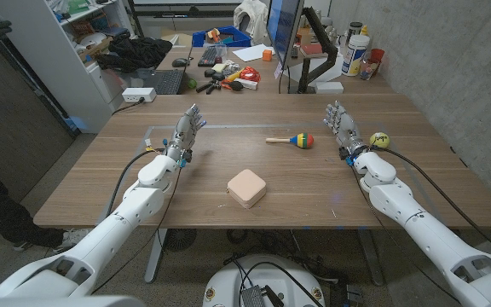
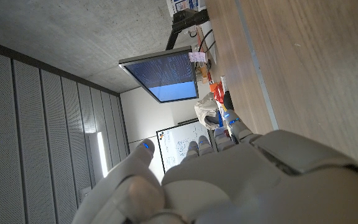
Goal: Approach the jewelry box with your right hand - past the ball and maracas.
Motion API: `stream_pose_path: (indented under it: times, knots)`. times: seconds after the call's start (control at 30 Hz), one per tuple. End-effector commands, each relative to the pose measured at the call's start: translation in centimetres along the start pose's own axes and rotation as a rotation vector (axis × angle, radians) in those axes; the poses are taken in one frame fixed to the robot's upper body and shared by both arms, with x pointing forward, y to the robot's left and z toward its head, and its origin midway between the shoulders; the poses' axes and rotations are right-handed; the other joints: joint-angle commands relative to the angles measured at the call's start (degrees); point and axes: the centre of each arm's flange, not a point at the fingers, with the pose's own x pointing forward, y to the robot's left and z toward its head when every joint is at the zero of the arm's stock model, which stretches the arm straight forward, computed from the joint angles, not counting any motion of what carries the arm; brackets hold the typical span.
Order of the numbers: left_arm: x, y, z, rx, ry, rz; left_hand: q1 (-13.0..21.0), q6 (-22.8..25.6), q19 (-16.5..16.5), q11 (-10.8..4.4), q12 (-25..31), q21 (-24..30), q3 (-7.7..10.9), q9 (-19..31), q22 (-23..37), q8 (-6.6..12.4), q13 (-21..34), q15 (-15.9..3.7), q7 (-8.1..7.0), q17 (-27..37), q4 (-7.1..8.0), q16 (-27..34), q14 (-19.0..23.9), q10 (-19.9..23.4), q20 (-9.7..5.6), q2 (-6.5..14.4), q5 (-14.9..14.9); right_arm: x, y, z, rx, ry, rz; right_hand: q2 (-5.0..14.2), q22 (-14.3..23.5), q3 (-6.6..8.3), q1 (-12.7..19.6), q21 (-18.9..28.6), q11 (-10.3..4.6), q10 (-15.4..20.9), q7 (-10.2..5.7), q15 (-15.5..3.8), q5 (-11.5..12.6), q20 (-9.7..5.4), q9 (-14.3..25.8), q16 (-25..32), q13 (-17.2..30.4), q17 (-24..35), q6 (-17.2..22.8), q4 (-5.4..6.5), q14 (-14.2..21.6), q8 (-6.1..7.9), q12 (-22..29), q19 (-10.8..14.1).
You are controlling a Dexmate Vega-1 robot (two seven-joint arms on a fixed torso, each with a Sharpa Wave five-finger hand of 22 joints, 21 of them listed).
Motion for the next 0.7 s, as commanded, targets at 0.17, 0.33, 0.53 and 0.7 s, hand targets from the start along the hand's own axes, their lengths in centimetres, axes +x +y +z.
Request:
stream_pose_path:
  times: [0.17, 0.33, 0.53, 0.7]
  knots:
    - [-0.1, 0.0, -0.2, 0.0, 0.003, -0.005, 0.7, -1.2, -2.9, 0.09, 0.4, 0.2, 0.32, 0.2, 0.1, 0.26, 0.1, -1.64, -0.07, 0.2, -0.06, 0.3, -0.6, -0.5, -2.49, -0.1, 0.4, -0.2, 0.3, 1.1, -0.073, -0.021, 0.031, 1.5, 0.2, 0.63, 0.5, 0.2, -0.06, 1.1, -0.77, 0.0, 0.3, -0.55, 0.2, 0.2, 0.1, 0.1, 1.1, -0.23, 0.0, 0.28, 0.3, 0.1]
    - [0.0, 0.1, -0.3, -0.001, 0.004, -0.005, 0.7, -1.0, -2.8, 0.15, 0.4, 0.2, 0.29, 0.2, 0.1, 0.3, 0.1, -1.64, -0.32, 0.2, -0.06, 0.4, -0.5, -0.4, -2.47, -0.1, 0.4, -0.3, 0.5, 1.8, -0.11, -0.036, 0.045, 1.5, 0.2, 0.74, 0.6, 0.1, 0.22, 2.0, -0.93, 0.16, 0.3, -0.39, 0.2, 0.2, 0.1, 0.1, 1.5, -0.31, 0.2, 0.33, 0.5, 0.2]
    - [0.0, 0.2, -0.4, -0.002, 0.006, -0.003, 0.7, -1.0, -2.8, 0.19, 0.4, 0.1, 0.25, 0.2, 0.1, 0.31, 0.1, -1.62, -0.38, 0.2, -0.05, 0.3, -0.5, -0.4, -2.44, -0.1, 0.4, -0.5, 0.7, 2.6, -0.142, -0.057, 0.059, 1.28, 0.2, 0.7, 0.6, 0.1, 0.39, 2.6, -0.97, 0.37, 0.2, -0.23, 0.2, 0.2, 0.1, 0.1, 1.9, -0.37, 0.6, 0.35, 0.6, 0.3]
    - [0.0, 0.3, -0.4, -0.002, 0.005, -0.004, 0.7, -1.0, -2.8, 0.18, 0.4, 0.0, 0.21, 0.2, 0.1, 0.31, 0.1, -1.62, -0.43, 0.2, -0.04, 0.3, -0.5, -0.5, -2.4, -0.1, 0.4, -0.7, 0.9, 3.4, -0.179, -0.081, 0.069, 1.21, 0.2, 0.72, 0.7, 0.1, 0.7, 2.8, -1.18, 0.42, 0.2, -0.14, 0.2, 0.1, 0.1, 0.1, 2.2, -0.41, 0.7, 0.39, 0.6, 0.5]
